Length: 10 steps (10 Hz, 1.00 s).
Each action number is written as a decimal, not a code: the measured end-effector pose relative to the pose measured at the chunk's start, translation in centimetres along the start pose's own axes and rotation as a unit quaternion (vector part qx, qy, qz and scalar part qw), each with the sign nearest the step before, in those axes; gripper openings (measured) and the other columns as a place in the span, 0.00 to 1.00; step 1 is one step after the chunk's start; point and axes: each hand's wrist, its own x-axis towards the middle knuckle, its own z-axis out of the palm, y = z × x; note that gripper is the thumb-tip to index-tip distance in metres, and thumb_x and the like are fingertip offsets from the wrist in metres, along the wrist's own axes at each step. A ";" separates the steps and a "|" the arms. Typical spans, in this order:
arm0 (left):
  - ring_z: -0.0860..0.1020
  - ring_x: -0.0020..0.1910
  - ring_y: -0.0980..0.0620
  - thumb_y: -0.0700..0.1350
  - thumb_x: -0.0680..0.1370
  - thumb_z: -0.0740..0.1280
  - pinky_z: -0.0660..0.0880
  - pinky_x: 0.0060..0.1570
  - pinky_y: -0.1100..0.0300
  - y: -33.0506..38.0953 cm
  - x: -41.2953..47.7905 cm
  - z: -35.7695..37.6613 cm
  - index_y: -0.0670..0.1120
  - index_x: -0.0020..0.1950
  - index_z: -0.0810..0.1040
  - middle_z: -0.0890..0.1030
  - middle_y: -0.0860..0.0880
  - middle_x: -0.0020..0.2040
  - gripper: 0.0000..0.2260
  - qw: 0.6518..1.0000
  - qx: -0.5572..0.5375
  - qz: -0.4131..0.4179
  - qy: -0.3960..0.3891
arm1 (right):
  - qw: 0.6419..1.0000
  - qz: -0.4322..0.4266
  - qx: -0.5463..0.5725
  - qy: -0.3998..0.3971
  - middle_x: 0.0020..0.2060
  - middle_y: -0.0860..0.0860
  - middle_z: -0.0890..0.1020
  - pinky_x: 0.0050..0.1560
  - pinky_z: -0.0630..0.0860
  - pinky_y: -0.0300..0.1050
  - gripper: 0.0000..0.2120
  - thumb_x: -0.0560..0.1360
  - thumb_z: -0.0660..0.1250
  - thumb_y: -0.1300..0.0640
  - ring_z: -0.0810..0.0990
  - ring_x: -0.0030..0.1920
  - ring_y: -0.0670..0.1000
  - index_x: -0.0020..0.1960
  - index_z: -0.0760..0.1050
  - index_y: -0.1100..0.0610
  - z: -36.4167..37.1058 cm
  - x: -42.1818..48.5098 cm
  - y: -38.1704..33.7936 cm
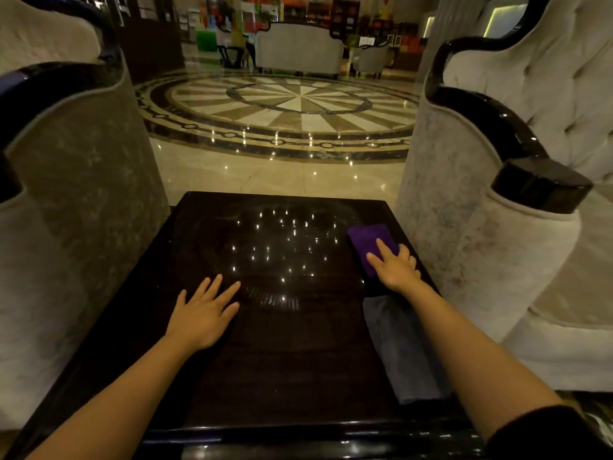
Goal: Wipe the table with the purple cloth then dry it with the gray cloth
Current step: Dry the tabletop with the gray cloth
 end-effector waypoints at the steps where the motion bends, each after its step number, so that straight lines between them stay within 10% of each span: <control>1: 0.42 0.76 0.50 0.57 0.80 0.45 0.42 0.73 0.44 0.0 0.0 0.1 0.58 0.74 0.45 0.44 0.49 0.77 0.22 1.000 -0.006 -0.001 0.002 | 0.999 -0.028 -0.020 0.019 0.75 0.60 0.47 0.70 0.54 0.60 0.27 0.77 0.52 0.41 0.51 0.72 0.64 0.73 0.48 0.44 -0.3 -1.6 0.6; 10: 0.43 0.76 0.48 0.56 0.80 0.44 0.44 0.73 0.45 -4.9 -8.5 2.0 0.57 0.74 0.45 0.45 0.47 0.77 0.23 0.999 0.009 0.004 0.037 | 0.994 -0.018 -0.108 0.021 0.74 0.63 0.48 0.73 0.52 0.56 0.25 0.79 0.49 0.47 0.49 0.74 0.63 0.74 0.48 0.48 3.8 -12.4 3.0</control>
